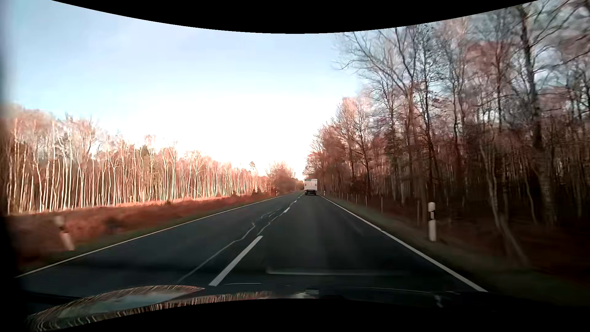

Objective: Follow the waypoints while adhering to traffic rules and regulations

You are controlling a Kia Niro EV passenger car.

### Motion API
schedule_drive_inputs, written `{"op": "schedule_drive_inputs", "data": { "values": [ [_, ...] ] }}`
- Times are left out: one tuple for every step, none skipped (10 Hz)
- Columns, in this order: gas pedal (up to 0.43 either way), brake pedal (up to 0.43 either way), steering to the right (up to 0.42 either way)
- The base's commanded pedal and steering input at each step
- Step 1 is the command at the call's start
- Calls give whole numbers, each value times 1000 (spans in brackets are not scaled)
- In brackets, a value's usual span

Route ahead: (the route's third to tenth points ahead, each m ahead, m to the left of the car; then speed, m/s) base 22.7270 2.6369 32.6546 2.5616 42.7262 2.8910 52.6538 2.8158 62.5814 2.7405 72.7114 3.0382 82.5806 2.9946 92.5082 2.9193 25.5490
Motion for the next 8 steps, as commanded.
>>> {"op": "schedule_drive_inputs", "data": {
  "values": [
    [177, 0, -1],
    [177, 0, -1],
    [177, 0, 0],
    [177, 0, 0],
    [177, 0, -1],
    [177, 0, -1],
    [177, 0, 0],
    [177, 0, 0]
  ]
}}
